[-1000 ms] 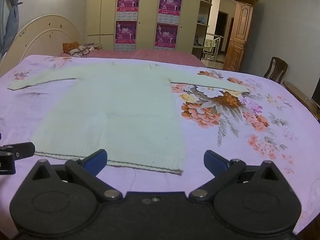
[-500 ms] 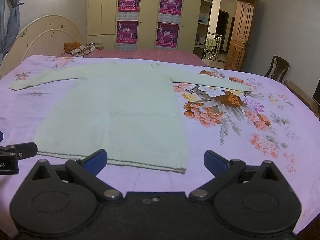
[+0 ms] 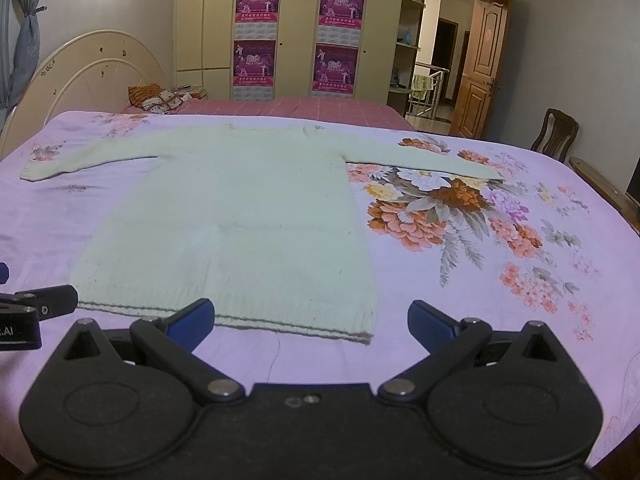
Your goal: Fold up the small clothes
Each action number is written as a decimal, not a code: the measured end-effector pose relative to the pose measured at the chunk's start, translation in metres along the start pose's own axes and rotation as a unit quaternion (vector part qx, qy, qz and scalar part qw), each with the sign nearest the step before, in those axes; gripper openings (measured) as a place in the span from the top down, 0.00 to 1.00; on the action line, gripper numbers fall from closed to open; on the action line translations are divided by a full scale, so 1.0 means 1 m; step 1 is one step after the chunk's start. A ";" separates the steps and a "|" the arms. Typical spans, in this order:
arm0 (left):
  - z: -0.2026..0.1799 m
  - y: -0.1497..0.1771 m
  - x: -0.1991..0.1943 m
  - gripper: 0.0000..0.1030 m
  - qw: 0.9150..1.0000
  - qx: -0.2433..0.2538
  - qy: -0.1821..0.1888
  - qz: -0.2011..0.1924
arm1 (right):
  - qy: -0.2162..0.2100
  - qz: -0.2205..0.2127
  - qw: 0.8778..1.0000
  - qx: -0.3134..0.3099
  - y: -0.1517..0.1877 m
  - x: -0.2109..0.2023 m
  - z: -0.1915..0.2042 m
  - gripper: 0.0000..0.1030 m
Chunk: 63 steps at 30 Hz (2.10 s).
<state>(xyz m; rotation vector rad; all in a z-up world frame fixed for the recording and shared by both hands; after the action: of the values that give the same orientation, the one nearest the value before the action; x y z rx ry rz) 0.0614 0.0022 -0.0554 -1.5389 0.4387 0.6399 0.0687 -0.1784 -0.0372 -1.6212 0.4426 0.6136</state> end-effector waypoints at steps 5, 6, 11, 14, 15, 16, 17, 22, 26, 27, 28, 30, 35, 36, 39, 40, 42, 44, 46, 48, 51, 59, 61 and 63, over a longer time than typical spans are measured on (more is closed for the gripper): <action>0.000 0.000 -0.001 0.00 1.000 -0.001 0.000 0.001 | -0.001 0.001 1.000 0.000 0.002 -0.001 0.001 0.01; 0.000 0.000 0.000 0.00 1.000 0.000 -0.001 0.000 | -0.001 0.001 1.000 -0.001 0.002 -0.001 0.001 0.01; -0.001 0.000 0.000 0.00 1.000 0.000 -0.001 0.000 | -0.002 0.001 1.000 0.000 0.002 -0.002 0.001 0.01; -0.001 0.001 -0.001 0.00 1.000 0.000 -0.001 0.001 | -0.002 0.002 1.000 -0.001 0.002 -0.001 0.001 0.01; -0.001 0.000 -0.001 0.00 1.000 0.000 -0.001 0.002 | -0.003 0.002 1.000 -0.001 0.002 -0.001 0.001 0.01; -0.001 0.001 -0.001 0.00 1.000 0.001 -0.001 0.002 | -0.003 0.001 1.000 -0.001 0.002 -0.001 0.001 0.01; -0.001 0.001 0.000 0.00 1.000 0.001 -0.001 0.002 | -0.003 0.002 1.000 -0.001 0.000 -0.001 0.000 0.01; -0.002 0.001 0.000 0.00 1.000 0.001 -0.002 0.003 | -0.007 0.003 1.000 -0.001 0.000 -0.001 0.000 0.01; -0.002 0.001 0.001 0.00 1.000 0.002 -0.002 0.004 | -0.008 0.003 1.000 -0.003 -0.001 0.000 0.000 0.01; -0.002 0.001 0.001 0.00 1.000 0.002 -0.002 0.004 | -0.008 0.003 1.000 -0.003 -0.001 0.000 0.001 0.01; -0.003 0.001 0.001 0.00 1.000 0.002 -0.002 0.004 | -0.008 0.003 1.000 -0.003 -0.001 0.000 0.001 0.01; -0.002 0.001 0.001 0.00 1.000 0.002 -0.002 0.004 | -0.008 0.004 1.000 -0.002 -0.001 0.000 0.001 0.01; -0.003 0.002 0.002 0.00 1.000 0.001 -0.003 0.005 | -0.010 0.004 1.000 -0.003 -0.001 0.000 0.001 0.01; -0.003 0.002 0.002 0.00 1.000 0.001 -0.003 0.005 | -0.010 0.004 1.000 -0.004 -0.001 0.000 0.001 0.01; -0.003 0.002 0.003 0.00 1.000 0.002 -0.004 0.005 | -0.012 0.006 1.000 -0.004 -0.001 0.002 0.001 0.01; -0.003 0.002 0.003 0.00 1.000 0.001 -0.004 0.006 | -0.013 0.006 1.000 -0.005 -0.001 0.002 0.001 0.01; -0.002 0.002 0.004 0.00 1.000 0.000 -0.005 0.007 | -0.014 0.007 1.000 -0.006 -0.001 0.002 0.002 0.01; -0.002 0.002 0.004 0.00 1.000 0.000 -0.006 0.007 | -0.016 0.008 1.000 -0.007 -0.001 0.002 0.002 0.01; -0.002 0.003 0.004 0.00 1.000 -0.001 -0.006 0.008 | -0.016 0.008 1.000 -0.007 -0.001 0.003 0.002 0.01; -0.002 0.002 0.004 0.00 1.000 0.000 -0.007 0.008 | -0.017 0.007 1.000 -0.007 -0.001 0.003 0.002 0.01; -0.002 0.002 0.003 0.00 1.000 -0.001 -0.006 0.008 | -0.016 0.008 1.000 -0.008 -0.001 0.003 0.002 0.01; 0.006 -0.008 0.009 0.00 1.000 -0.024 0.020 0.004 | -0.014 0.001 1.000 -0.009 -0.005 0.005 -0.003 0.01; 0.011 -0.021 0.013 0.00 1.000 -0.021 0.015 -0.009 | -0.011 -0.006 1.000 -0.003 -0.013 0.008 -0.013 0.01; 0.017 -0.040 0.021 0.00 0.999 -0.029 0.035 -0.021 | -0.005 -0.016 1.000 0.005 -0.024 0.012 -0.027 0.01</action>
<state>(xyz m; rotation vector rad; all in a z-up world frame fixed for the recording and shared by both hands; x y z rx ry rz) 0.1000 0.0246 -0.0376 -1.6247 0.4418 0.5714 0.0958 -0.2006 -0.0242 -1.6122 0.4104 0.5944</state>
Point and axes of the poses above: each gripper's, at about its wrist camera, not at the fingertips, and x roughly the way its jaws point, z to its left, y to its underside, the point moved 8 cm from there along x, roughly the way its jaws point, and after that the axes turned 4 degrees about -y, right-handed, at the moved point
